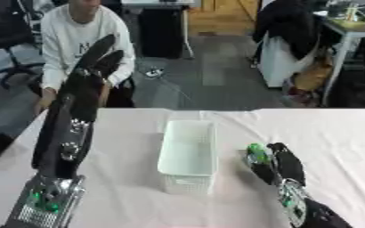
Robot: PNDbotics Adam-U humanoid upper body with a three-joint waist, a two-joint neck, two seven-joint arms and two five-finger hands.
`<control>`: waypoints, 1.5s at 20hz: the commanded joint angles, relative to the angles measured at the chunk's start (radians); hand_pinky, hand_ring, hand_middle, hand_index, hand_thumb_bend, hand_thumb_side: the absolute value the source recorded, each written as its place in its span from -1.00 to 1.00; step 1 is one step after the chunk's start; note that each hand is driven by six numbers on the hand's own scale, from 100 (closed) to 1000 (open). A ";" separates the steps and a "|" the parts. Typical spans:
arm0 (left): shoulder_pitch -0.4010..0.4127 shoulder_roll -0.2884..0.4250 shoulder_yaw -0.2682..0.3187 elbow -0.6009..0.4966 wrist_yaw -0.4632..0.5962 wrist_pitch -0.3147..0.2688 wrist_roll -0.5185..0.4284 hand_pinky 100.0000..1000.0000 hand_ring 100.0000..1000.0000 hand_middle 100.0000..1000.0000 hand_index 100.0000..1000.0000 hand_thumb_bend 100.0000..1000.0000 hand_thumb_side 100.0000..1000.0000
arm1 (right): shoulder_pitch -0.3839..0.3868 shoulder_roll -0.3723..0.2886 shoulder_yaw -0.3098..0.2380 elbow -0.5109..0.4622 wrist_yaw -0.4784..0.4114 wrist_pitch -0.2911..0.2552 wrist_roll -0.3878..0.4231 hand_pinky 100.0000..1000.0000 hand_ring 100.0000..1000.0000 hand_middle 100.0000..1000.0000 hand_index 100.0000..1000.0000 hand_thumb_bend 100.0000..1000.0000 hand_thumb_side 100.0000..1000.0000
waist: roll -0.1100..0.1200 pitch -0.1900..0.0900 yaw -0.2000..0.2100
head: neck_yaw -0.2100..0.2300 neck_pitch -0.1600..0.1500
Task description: Pick up objects on the table and place them in the box.
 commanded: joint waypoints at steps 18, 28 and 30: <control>-0.030 -0.009 -0.006 -0.015 0.007 -0.004 -0.009 0.93 0.86 1.00 0.98 -0.41 0.96 | -0.011 -0.015 0.000 0.033 0.057 0.006 0.015 0.53 0.62 0.68 0.69 -0.42 0.92 | -0.003 0.003 0.017 | 0.004 -0.021; -0.047 -0.021 -0.013 -0.015 0.015 -0.007 -0.016 0.93 0.86 1.00 0.98 -0.40 0.96 | -0.017 -0.032 -0.003 0.052 0.056 0.010 0.018 0.53 0.62 0.65 0.69 -0.42 0.90 | -0.006 0.013 0.036 | 0.008 -0.044; -0.048 -0.022 -0.013 -0.015 0.017 -0.007 -0.017 0.93 0.86 1.00 0.98 -0.40 0.96 | -0.017 -0.035 -0.004 0.057 0.054 0.010 0.020 0.51 0.60 0.57 0.70 -0.45 0.88 | -0.007 0.014 0.037 | 0.008 -0.044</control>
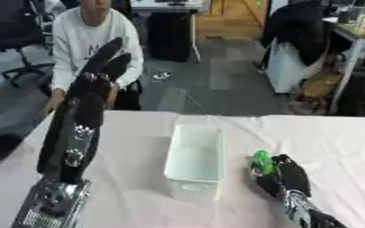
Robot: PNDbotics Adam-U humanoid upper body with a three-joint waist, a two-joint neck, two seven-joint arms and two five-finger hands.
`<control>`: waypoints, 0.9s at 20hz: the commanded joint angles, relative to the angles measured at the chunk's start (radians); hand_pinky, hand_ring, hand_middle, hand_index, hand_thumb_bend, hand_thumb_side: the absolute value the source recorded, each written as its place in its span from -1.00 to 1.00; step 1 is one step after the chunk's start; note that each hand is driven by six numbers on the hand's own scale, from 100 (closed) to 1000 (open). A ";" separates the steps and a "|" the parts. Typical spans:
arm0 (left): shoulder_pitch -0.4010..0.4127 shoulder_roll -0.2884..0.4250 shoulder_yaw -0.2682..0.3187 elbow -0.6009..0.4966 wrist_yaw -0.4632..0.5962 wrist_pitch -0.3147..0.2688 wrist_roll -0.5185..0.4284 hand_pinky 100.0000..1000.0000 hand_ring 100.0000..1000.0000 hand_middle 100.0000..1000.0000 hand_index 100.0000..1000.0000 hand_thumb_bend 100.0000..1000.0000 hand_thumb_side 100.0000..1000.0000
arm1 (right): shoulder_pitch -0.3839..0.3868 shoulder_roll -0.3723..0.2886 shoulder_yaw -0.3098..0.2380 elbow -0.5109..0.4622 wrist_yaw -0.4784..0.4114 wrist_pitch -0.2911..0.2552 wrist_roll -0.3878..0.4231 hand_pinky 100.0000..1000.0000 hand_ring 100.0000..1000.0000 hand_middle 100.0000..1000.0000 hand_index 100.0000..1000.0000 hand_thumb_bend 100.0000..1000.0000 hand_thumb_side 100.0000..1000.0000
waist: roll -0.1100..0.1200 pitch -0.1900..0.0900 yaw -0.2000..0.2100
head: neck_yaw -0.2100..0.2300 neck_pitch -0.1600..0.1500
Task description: Pick up objects on the table and place them in the box.
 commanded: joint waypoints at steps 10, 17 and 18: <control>-0.019 0.001 -0.003 -0.015 0.009 -0.002 -0.006 0.93 0.86 1.00 0.98 -0.40 0.96 | -0.013 -0.027 -0.003 0.028 0.013 0.013 -0.005 -1.00 -0.25 0.01 0.47 -0.78 0.66 | 0.000 -0.002 0.002 | 0.010 -0.013; -0.020 0.001 -0.002 -0.015 0.009 -0.002 -0.006 0.93 0.86 1.00 0.98 -0.40 0.95 | -0.017 -0.058 -0.003 0.037 0.061 -0.030 -0.091 -1.00 -1.00 -0.98 -0.43 -1.00 0.48 | -0.001 -0.004 0.002 | 0.014 -0.010; -0.021 0.001 -0.001 -0.015 0.009 -0.002 -0.006 0.93 0.86 1.00 0.98 -0.40 0.95 | -0.018 -0.069 0.000 0.039 0.074 -0.057 -0.123 -1.00 -1.00 -1.00 -0.50 -1.00 0.49 | -0.001 -0.004 0.002 | 0.015 -0.010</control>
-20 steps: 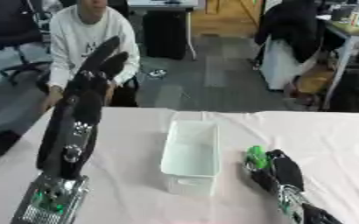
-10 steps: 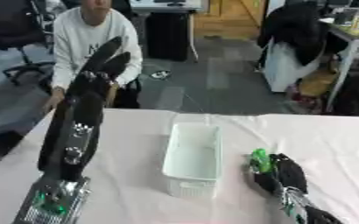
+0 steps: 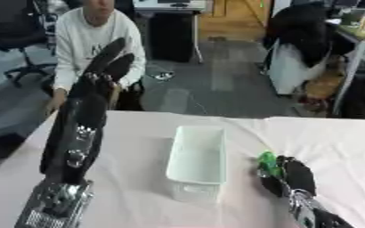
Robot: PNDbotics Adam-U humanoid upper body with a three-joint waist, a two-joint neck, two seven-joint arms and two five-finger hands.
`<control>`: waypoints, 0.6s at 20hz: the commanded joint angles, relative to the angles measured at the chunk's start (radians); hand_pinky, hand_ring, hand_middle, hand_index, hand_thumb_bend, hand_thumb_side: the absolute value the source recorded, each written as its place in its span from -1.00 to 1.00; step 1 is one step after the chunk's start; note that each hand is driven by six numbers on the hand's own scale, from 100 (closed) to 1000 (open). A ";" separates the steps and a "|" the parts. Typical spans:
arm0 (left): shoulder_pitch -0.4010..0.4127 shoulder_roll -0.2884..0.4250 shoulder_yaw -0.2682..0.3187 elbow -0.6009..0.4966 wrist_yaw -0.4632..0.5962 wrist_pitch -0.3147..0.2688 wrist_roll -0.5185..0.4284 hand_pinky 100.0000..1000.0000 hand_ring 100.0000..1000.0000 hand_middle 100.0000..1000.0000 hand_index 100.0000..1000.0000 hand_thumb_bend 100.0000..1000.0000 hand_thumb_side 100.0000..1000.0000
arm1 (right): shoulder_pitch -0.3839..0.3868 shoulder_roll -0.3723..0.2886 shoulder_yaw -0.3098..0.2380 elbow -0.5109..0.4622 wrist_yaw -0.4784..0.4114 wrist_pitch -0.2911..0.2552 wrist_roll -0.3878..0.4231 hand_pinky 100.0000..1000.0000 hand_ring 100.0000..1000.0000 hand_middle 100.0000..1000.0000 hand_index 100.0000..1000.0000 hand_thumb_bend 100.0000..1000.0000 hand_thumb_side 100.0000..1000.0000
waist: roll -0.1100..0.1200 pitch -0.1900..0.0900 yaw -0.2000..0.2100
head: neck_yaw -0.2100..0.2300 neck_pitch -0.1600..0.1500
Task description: Pick up objects on the table and place them in the box.
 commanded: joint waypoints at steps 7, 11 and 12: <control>-0.016 0.004 0.000 -0.015 0.004 0.000 -0.002 0.93 0.86 1.00 0.97 -0.40 0.96 | -0.015 -0.074 0.001 0.071 0.119 -0.198 -0.182 -1.00 -1.00 -1.00 -0.56 -1.00 0.56 | 0.002 -0.004 -0.001 | 0.013 -0.003; -0.011 0.006 0.000 -0.015 0.003 0.002 -0.002 0.93 0.86 1.00 0.97 -0.40 0.96 | -0.024 -0.076 -0.009 0.076 0.112 -0.252 -0.205 -1.00 -1.00 -1.00 -0.56 -1.00 0.54 | 0.003 -0.006 -0.006 | 0.016 0.001; -0.010 0.007 0.000 -0.015 0.003 0.003 -0.002 0.93 0.86 1.00 0.97 -0.40 0.96 | -0.030 -0.078 -0.009 0.069 0.104 -0.262 -0.204 -1.00 -1.00 -1.00 -0.56 -1.00 0.53 | 0.003 -0.007 -0.008 | 0.017 0.001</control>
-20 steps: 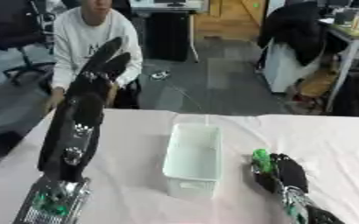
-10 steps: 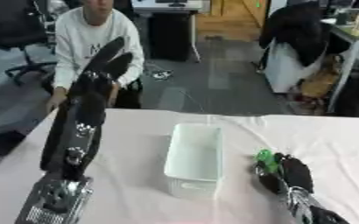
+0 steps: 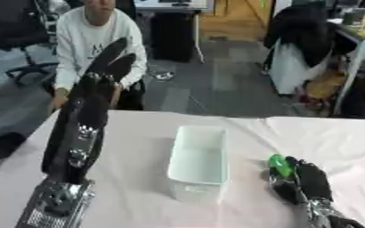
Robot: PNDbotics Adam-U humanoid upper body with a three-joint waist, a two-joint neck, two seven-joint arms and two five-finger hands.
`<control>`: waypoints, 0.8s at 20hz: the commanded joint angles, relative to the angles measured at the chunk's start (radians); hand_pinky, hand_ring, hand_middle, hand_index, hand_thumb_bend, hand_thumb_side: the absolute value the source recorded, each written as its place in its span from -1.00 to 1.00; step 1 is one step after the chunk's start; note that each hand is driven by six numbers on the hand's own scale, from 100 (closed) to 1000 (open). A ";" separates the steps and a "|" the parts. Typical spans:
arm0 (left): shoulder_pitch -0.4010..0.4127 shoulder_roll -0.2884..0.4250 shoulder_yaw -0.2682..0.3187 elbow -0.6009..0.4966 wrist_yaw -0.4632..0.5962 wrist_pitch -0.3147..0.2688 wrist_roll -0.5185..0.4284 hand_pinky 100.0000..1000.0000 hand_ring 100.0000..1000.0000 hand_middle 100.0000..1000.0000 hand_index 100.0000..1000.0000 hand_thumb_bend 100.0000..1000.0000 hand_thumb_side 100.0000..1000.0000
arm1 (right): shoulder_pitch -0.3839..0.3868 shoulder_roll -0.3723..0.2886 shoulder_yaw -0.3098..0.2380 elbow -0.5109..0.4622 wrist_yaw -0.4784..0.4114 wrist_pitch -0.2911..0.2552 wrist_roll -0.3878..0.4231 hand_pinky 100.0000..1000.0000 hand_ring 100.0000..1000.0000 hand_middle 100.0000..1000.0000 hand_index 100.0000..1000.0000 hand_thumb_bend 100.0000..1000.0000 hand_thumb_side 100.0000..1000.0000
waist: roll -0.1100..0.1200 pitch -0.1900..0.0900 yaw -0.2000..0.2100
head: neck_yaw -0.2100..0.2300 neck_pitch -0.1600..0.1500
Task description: Pick up objects on the table and place them in the box.
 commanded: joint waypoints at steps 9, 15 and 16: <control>-0.001 0.014 0.000 -0.015 0.002 0.008 -0.002 0.93 0.86 1.00 0.97 -0.41 0.96 | -0.057 -0.058 0.015 -0.116 -0.123 -0.106 0.026 -1.00 -1.00 -1.00 -0.56 -1.00 0.52 | 0.000 -0.016 -0.013 | 0.015 0.003; 0.002 0.016 0.000 -0.015 0.002 0.009 -0.001 0.93 0.86 1.00 0.97 -0.41 0.96 | -0.060 -0.084 0.038 -0.174 -0.179 -0.134 0.053 -1.00 -1.00 -1.00 -0.57 -1.00 0.52 | 0.000 -0.018 -0.017 | 0.020 0.000; 0.002 0.016 0.000 -0.015 0.001 0.009 -0.002 0.93 0.86 1.00 0.97 -0.41 0.96 | -0.061 -0.089 0.042 -0.182 -0.184 -0.140 0.059 -1.00 -1.00 -1.00 -0.57 -1.00 0.52 | 0.000 -0.018 -0.017 | 0.021 0.000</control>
